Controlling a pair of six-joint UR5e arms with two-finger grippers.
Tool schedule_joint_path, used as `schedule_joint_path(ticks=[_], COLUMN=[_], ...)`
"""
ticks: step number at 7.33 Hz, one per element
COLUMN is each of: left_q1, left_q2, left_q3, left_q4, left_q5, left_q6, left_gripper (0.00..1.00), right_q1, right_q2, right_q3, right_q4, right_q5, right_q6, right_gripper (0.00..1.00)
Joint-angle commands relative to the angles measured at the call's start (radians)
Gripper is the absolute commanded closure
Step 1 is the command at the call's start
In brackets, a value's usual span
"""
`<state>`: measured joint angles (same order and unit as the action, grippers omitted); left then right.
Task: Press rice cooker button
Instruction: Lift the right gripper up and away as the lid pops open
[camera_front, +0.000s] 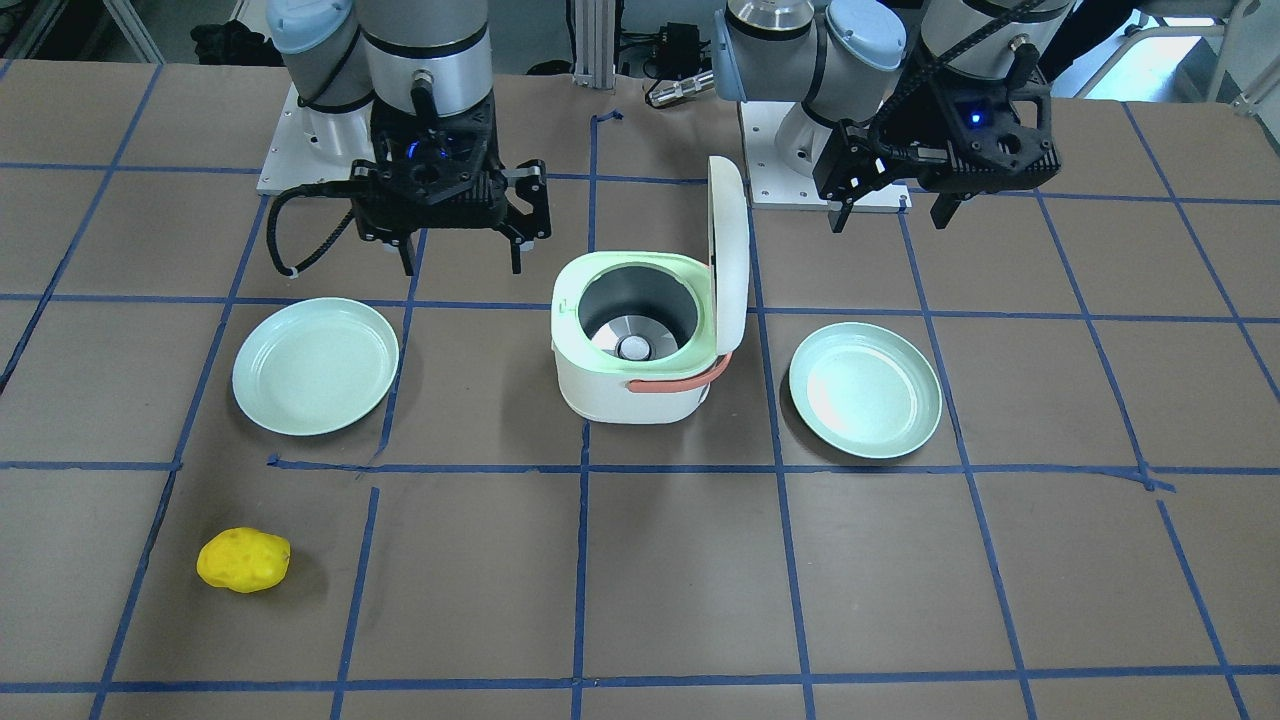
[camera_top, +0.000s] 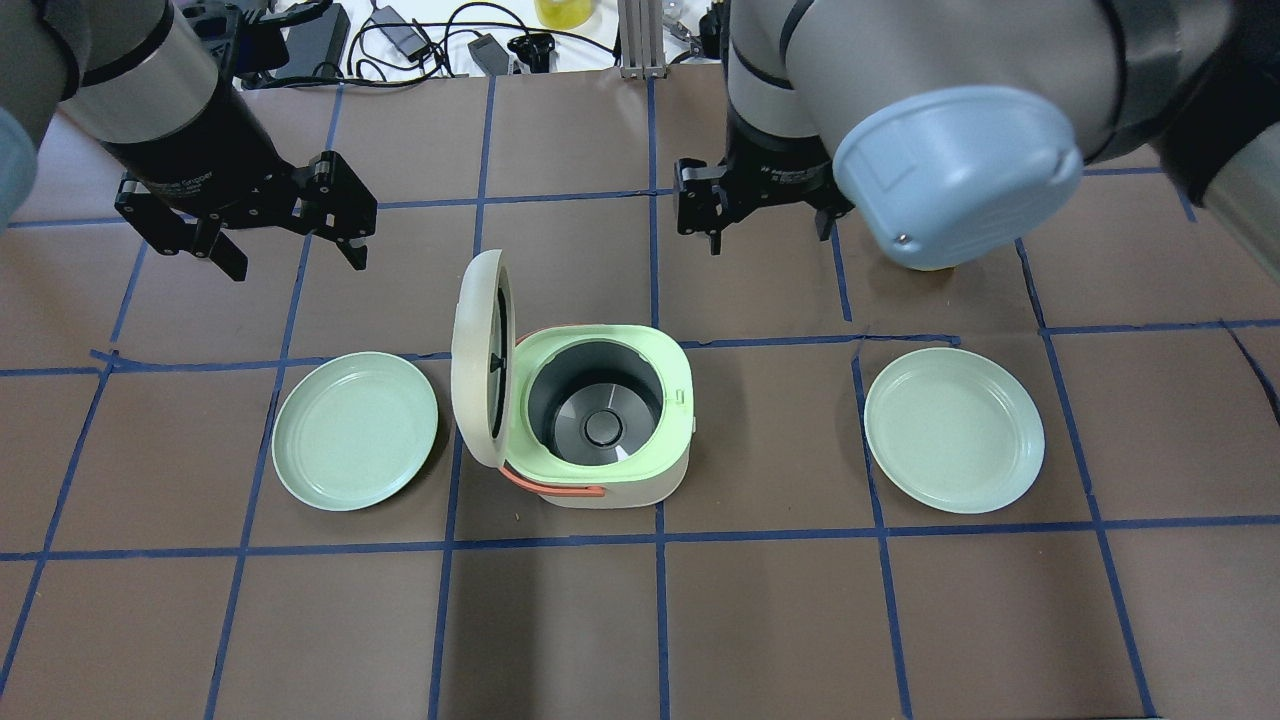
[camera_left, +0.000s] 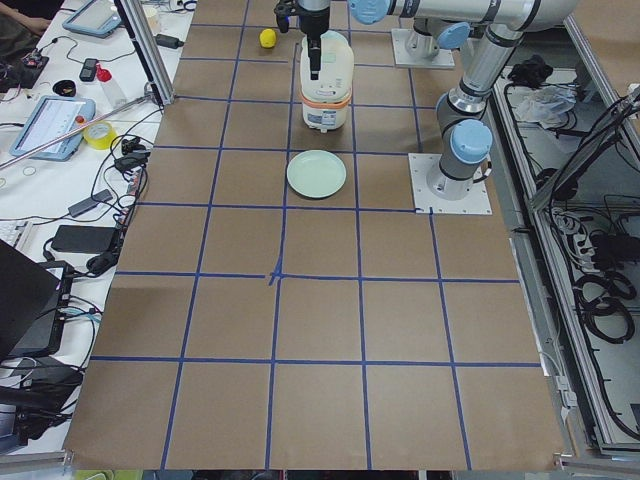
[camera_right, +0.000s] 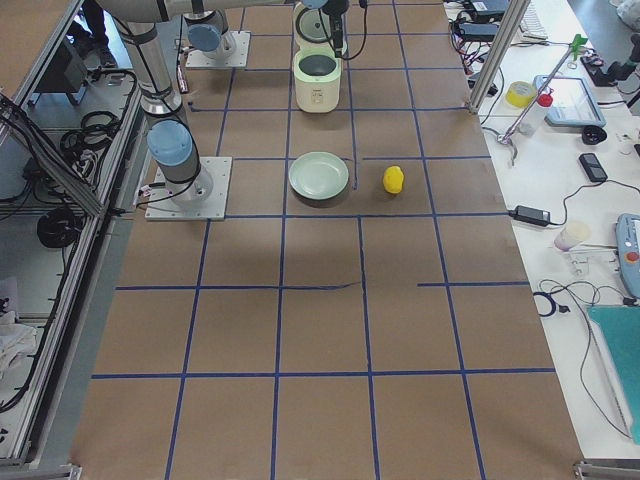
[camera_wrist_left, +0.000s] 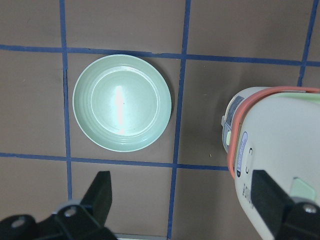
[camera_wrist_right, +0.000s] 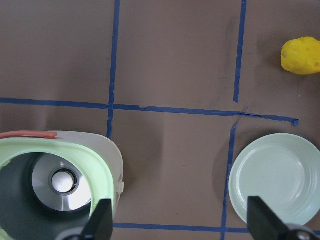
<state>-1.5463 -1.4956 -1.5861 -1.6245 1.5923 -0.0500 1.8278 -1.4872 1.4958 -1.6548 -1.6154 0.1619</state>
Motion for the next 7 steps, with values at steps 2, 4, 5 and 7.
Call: schedule_joint_path(ticks=[2,4,5,7], left_q1=[0.0,0.0,0.0,0.0], left_q2=[0.0,0.0,0.0,0.0], left_q3=[0.0,0.0,0.0,0.0], left_q4=[0.0,0.0,0.0,0.0], left_q5=[0.0,0.0,0.0,0.0], left_q6=[0.001,-0.001,0.001,-0.001], left_gripper=[0.0,0.0,0.0,0.0], right_q1=[-0.186,-0.219,-0.217,-0.216], right_q2=[-0.002,-0.002,-0.004,-0.004], right_q3=[-0.129,-0.144,-0.144,-0.131], right_q4=[0.116,0.135,0.136,0.129], right_q5=[0.074,0.077,0.072,0.068], right_q6=[-0.189,-0.238,-0.245,-0.245], right_gripper=[0.0,0.0,0.0,0.0])
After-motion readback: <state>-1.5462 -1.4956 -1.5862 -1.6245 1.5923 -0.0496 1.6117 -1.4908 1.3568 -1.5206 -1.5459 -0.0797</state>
